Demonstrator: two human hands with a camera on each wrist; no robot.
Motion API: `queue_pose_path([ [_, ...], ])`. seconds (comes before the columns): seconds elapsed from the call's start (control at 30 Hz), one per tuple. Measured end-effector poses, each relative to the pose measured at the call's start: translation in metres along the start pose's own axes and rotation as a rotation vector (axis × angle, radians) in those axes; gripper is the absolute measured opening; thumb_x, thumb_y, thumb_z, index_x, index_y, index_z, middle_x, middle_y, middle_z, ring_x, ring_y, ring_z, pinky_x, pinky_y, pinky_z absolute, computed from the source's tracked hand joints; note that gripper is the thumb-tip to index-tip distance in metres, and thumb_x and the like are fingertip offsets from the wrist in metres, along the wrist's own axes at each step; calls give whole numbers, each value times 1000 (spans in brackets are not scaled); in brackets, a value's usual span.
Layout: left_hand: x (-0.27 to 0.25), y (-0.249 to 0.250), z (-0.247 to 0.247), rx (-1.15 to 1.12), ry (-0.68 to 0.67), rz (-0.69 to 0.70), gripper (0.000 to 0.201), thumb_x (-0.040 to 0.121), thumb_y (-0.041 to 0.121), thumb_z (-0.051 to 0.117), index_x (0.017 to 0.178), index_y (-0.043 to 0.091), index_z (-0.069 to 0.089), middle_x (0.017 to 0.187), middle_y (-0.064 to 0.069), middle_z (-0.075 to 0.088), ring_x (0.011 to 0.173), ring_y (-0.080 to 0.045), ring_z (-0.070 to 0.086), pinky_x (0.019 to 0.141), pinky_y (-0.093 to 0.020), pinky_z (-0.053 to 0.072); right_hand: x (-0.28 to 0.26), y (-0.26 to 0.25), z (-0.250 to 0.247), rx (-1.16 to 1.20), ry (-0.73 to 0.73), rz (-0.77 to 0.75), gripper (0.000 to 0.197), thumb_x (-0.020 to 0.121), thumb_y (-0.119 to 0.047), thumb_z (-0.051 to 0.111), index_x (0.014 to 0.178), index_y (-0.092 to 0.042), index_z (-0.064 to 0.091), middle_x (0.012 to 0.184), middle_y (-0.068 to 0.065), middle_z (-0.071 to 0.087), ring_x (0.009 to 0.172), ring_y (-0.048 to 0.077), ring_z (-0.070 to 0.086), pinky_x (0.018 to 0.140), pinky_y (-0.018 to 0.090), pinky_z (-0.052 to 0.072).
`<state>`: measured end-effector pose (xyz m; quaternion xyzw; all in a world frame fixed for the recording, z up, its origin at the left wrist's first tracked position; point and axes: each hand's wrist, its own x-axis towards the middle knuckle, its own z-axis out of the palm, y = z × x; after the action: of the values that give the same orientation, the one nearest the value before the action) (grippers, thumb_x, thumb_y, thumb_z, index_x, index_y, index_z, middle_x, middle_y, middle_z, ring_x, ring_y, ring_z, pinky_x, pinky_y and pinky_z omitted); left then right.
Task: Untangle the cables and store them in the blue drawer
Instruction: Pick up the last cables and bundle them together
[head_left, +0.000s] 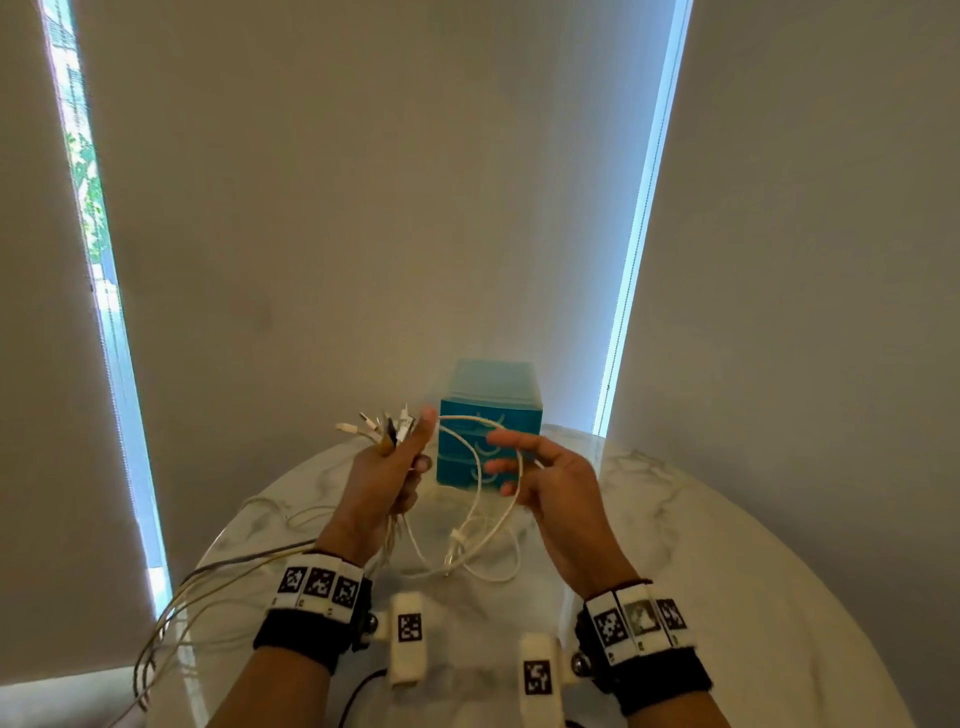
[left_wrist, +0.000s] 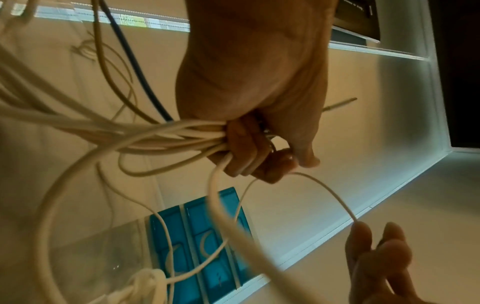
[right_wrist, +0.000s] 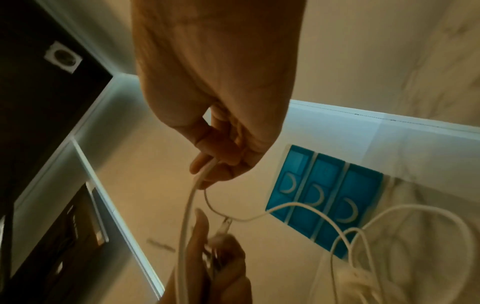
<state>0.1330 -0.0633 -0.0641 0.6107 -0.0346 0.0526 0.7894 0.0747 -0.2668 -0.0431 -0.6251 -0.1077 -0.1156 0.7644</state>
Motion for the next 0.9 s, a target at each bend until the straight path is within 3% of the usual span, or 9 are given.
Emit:
queue_pose_path([
  [0.07, -1, -1, 3, -14, -4, 1, 55, 92, 70, 69, 99, 15, 74, 86, -1, 78, 50, -8, 33, 46, -23, 26, -7, 8, 3, -89, -38, 4, 49, 90, 23, 40, 103, -3, 81, 107, 12, 79, 81, 21, 74, 67, 29, 59],
  [0.17, -1, 2, 2, -93, -18, 17, 38, 98, 53, 72, 101, 15, 74, 110, -6, 83, 47, -6, 28, 44, -20, 25, -15, 16, 1, -187, -171, 95, 47, 91, 22, 40, 86, -3, 79, 92, 12, 79, 78, 27, 72, 67, 34, 59],
  [0.23, -1, 3, -1, -80, -16, 40, 26, 98, 40, 77, 99, 14, 76, 100, -4, 83, 48, -7, 26, 43, -20, 24, -20, 15, 2, -202, -304, 185, 44, 90, 22, 38, 79, -3, 73, 98, 17, 80, 89, 32, 77, 79, 40, 62],
  [0.3, -1, 2, -1, -38, -23, 61, 24, 96, 28, 78, 99, 5, 80, 67, 1, 62, 52, -11, 23, 43, -22, 21, -21, 12, 1, -84, -324, 253, 41, 86, 22, 35, 78, -3, 66, 113, 20, 79, 109, 35, 77, 92, 47, 63],
  [0.4, -5, 5, 1, -24, -102, 97, 17, 98, 21, 75, 95, 5, 78, 57, 2, 33, 49, -12, 21, 43, -23, 19, -6, 16, -2, 286, -138, 414, 25, 93, 7, 43, 105, 4, 65, 130, 31, 71, 123, 45, 70, 93, 51, 64],
  [0.53, -10, 10, 1, -92, -308, 119, 18, 94, 18, 74, 77, 13, 71, 60, -4, 43, 44, -10, 26, 44, -23, 19, 26, 26, 11, 368, -145, 603, 48, 110, -37, 56, 144, -5, 47, 130, 35, 70, 115, 49, 73, 86, 50, 67],
  [0.63, -10, 8, -2, -163, -408, 54, 19, 77, 13, 77, 69, 18, 60, 65, -5, 57, 46, -9, 32, 45, -21, 20, 53, 10, 21, 475, 12, 500, 51, 108, -29, 64, 149, -5, 46, 137, 35, 65, 114, 42, 74, 86, 45, 67],
  [0.8, -7, 7, -6, -333, -434, -8, 20, 58, 3, 72, 64, 21, 65, 61, 0, 42, 43, -9, 39, 41, -18, 30, 79, -62, 5, 606, 54, 303, 51, 102, -19, 72, 146, -4, 51, 121, 24, 76, 99, 30, 79, 87, 40, 67],
  [0.9, -3, 6, -8, -363, -471, 1, 24, 57, 2, 71, 64, 21, 58, 58, 1, 33, 39, -7, 31, 37, -18, 28, 76, -89, 0, 503, 122, 289, 30, 104, -21, 72, 126, -9, 56, 115, 21, 75, 94, 25, 76, 93, 41, 63],
])
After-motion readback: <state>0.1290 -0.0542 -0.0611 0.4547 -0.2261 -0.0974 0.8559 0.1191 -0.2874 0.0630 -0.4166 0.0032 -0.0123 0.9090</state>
